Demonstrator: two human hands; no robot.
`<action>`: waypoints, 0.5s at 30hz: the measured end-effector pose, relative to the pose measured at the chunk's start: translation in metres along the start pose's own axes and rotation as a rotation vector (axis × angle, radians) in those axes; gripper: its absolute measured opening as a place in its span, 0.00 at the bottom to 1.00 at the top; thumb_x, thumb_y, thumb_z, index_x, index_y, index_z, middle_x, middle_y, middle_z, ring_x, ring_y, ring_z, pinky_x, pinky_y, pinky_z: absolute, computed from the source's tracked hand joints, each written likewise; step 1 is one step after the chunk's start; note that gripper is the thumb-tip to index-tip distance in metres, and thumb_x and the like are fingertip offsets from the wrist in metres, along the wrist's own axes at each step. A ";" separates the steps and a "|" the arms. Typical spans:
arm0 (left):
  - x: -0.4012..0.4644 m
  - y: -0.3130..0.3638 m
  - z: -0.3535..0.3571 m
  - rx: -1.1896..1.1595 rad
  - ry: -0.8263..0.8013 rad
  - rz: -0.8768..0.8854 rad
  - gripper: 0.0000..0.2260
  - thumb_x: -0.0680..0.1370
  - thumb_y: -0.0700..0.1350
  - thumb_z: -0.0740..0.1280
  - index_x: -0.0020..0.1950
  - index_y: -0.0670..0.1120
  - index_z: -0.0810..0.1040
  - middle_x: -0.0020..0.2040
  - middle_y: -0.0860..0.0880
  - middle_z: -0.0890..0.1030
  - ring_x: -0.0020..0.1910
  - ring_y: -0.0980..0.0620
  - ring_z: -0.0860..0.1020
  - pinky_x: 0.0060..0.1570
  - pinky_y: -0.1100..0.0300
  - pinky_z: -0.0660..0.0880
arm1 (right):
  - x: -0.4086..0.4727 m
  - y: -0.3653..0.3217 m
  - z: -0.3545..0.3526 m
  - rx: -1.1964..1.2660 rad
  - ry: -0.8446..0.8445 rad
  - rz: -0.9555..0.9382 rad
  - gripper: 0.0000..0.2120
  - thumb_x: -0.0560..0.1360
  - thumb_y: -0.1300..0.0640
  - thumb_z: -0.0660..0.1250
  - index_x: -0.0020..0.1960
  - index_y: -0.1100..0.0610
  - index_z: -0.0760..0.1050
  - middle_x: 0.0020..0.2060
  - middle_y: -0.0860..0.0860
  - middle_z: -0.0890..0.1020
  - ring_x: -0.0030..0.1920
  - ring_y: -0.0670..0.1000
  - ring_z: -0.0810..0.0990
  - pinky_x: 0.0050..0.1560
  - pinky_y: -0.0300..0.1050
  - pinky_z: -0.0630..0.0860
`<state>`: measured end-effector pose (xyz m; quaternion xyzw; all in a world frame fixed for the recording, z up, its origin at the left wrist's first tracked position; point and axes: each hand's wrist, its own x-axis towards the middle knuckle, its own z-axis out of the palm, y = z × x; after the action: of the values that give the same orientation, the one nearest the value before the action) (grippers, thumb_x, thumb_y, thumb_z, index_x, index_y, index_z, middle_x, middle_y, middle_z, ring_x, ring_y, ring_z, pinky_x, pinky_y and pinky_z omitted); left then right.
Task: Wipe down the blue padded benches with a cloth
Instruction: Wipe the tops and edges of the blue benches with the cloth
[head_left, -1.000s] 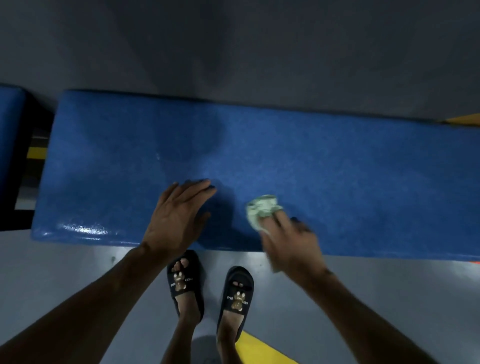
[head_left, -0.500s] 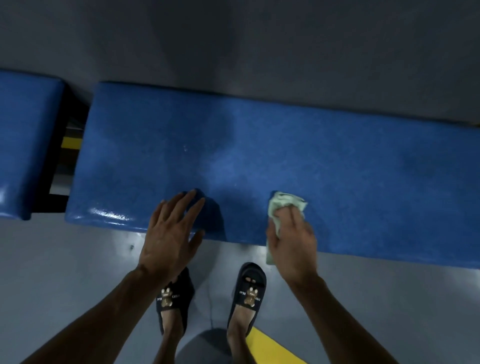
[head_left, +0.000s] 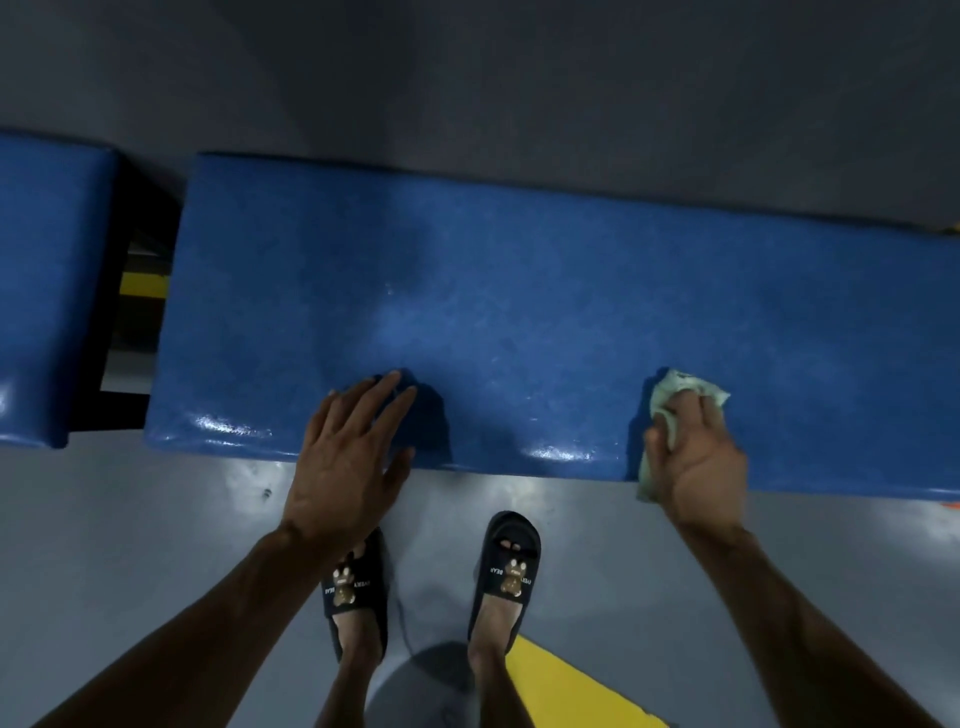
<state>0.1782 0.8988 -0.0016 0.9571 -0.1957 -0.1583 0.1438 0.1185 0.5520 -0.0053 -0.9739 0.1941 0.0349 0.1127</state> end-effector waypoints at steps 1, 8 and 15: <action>-0.002 -0.002 0.000 -0.004 -0.003 0.000 0.28 0.78 0.56 0.56 0.77 0.47 0.66 0.77 0.47 0.65 0.75 0.43 0.63 0.74 0.44 0.58 | -0.007 -0.019 0.007 0.045 0.001 0.014 0.16 0.75 0.49 0.56 0.54 0.59 0.72 0.53 0.59 0.77 0.40 0.63 0.79 0.36 0.46 0.72; -0.009 -0.016 -0.007 -0.009 -0.024 0.005 0.27 0.79 0.57 0.55 0.76 0.48 0.67 0.77 0.48 0.66 0.75 0.44 0.64 0.75 0.44 0.57 | -0.033 -0.141 0.038 0.131 -0.060 -0.191 0.11 0.75 0.50 0.58 0.51 0.56 0.73 0.45 0.53 0.78 0.36 0.56 0.79 0.33 0.46 0.75; -0.011 -0.026 -0.011 -0.059 -0.003 0.022 0.27 0.79 0.56 0.56 0.77 0.49 0.66 0.77 0.48 0.66 0.76 0.44 0.64 0.76 0.43 0.56 | -0.019 -0.031 0.000 0.141 -0.038 0.032 0.22 0.76 0.43 0.63 0.64 0.56 0.68 0.53 0.58 0.80 0.46 0.63 0.81 0.45 0.53 0.77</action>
<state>0.1814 0.9284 0.0026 0.9500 -0.2015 -0.1640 0.1731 0.1130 0.5866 0.0031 -0.9594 0.2095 0.0413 0.1842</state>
